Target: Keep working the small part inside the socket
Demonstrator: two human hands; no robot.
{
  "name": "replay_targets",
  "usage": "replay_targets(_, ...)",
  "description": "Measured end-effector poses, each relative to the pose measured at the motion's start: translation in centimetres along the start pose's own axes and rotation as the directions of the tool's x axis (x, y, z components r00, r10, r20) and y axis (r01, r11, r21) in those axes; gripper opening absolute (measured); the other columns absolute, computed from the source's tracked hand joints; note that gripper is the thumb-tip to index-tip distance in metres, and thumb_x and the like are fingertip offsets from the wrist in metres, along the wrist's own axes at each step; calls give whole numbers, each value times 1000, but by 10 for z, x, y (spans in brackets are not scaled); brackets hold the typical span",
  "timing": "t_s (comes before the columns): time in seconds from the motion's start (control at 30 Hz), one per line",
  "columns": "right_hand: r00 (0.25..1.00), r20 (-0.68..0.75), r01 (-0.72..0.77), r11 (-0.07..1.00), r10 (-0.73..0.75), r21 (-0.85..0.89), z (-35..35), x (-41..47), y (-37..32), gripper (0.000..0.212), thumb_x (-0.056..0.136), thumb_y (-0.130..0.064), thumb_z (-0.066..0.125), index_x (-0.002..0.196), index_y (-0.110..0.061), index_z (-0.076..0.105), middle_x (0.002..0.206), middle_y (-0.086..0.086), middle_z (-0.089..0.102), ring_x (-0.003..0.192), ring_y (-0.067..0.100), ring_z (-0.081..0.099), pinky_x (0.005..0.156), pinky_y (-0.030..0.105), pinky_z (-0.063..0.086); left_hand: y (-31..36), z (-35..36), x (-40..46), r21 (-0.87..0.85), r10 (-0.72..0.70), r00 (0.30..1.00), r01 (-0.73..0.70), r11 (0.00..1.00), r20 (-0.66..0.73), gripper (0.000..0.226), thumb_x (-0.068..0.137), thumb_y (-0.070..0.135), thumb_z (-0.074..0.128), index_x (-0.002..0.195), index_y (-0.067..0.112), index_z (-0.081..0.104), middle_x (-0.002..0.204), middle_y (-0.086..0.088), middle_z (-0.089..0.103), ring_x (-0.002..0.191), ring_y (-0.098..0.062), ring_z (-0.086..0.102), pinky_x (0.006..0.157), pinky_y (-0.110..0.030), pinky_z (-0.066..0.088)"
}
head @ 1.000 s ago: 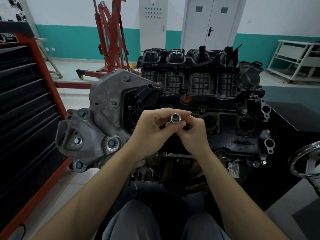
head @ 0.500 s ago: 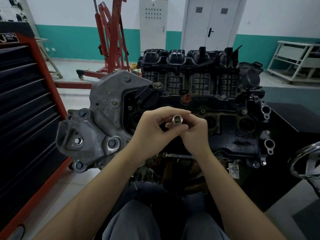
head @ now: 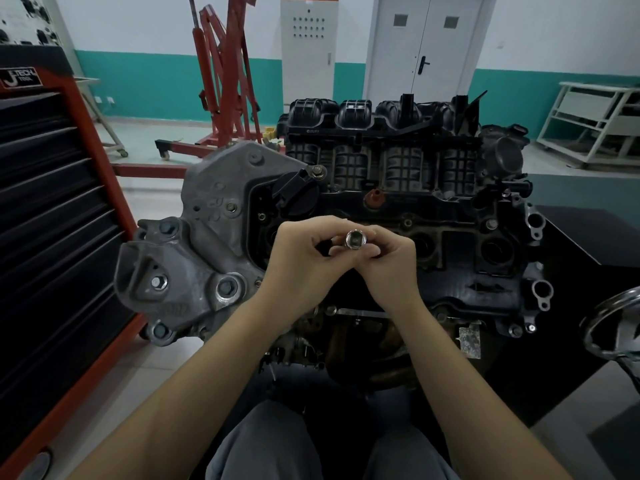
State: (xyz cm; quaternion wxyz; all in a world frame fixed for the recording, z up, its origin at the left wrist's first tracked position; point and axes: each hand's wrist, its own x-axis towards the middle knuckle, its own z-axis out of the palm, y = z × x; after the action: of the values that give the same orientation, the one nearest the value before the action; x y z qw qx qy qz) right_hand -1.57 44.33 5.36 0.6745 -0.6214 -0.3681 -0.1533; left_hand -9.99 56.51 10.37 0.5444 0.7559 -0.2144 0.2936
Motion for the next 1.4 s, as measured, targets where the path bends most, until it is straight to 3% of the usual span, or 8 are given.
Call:
replay_targets(0.2, 998, 37, 50, 998, -48, -42, -3, 1, -1, 22, 81, -5, 70, 94, -23, 69, 89, -15, 72, 89, 10, 69, 79, 26, 52, 0, -1, 0, -125, -23, 993, 37, 992, 113, 25, 85, -8, 64, 108, -1, 70, 104, -13, 72, 103, -21, 68, 93, -31, 52)
replay_targets(0.37, 1000, -14, 3, 1000, -3, -8, 0, 0, 2, 20, 77, 2, 71, 93, -10, 72, 87, 0, 74, 87, 22, 71, 79, 41, 56, 1, 3, 1, -57, 6, 1000, -5, 998, 18, 20, 77, -3, 75, 97, 3, 74, 94, -9, 74, 94, -19, 70, 89, -37, 55)
replay_targets(0.57, 998, 27, 63, 995, -61, -71, -2, 0, -4, 14, 82, -17, 69, 96, -19, 68, 89, -20, 71, 89, 5, 68, 79, 19, 51, 1, 4, -1, -128, -34, 997, 42, 991, 63, 25, 87, -2, 65, 109, 7, 70, 105, -4, 73, 104, -14, 68, 92, -25, 51)
replay_targets(0.73, 999, -35, 25, 999, -26, -26, 1, -1, 0, 21, 79, 2, 71, 92, -15, 71, 87, -5, 73, 87, 19, 70, 80, 40, 56, 1, 3, -1, -19, 21, 1000, -21, 1000, 2, 23, 81, -3, 72, 102, 5, 72, 99, -6, 73, 98, -17, 69, 91, -32, 54)
replay_targets(0.97, 997, 66, 43, 996, -38, -80, -6, 0, -8, 26, 82, -1, 66, 99, -21, 66, 88, -18, 71, 89, 1, 67, 80, 17, 49, 1, -1, -1, -97, 0, 999, 6, 995, 53, 27, 82, -6, 68, 106, 7, 71, 102, -8, 74, 100, -19, 69, 92, -33, 54)
replay_targets(1.07, 999, 50, 5, 996, 0, -91, -8, 1, -8, 27, 78, 4, 68, 98, -14, 68, 90, -8, 71, 88, 6, 68, 80, 22, 52, 1, -2, 0, -99, -1, 995, 11, 995, 99, 31, 81, -8, 70, 109, 6, 69, 103, -12, 72, 102, -21, 69, 93, -37, 54)
replay_targets(1.17, 999, 35, -15, 995, 19, -94, -6, 3, -9, 19, 78, 7, 71, 94, -4, 72, 87, 5, 73, 86, 18, 70, 79, 30, 55, 1, -1, 0, 13, 22, 1000, -22, 1000, 11, 24, 78, 0, 76, 100, 6, 73, 98, -4, 74, 96, -15, 70, 89, -37, 55)
replay_targets(1.4, 987, 163, 13, 989, 10, -145, -10, 6, -19, 30, 83, -6, 64, 103, -27, 62, 97, -17, 67, 95, -1, 65, 83, 15, 48, -1, -5, 1, -61, -32, 994, 39, 997, 100, 25, 86, -4, 65, 110, 2, 70, 105, -9, 73, 104, -19, 68, 95, -37, 52)
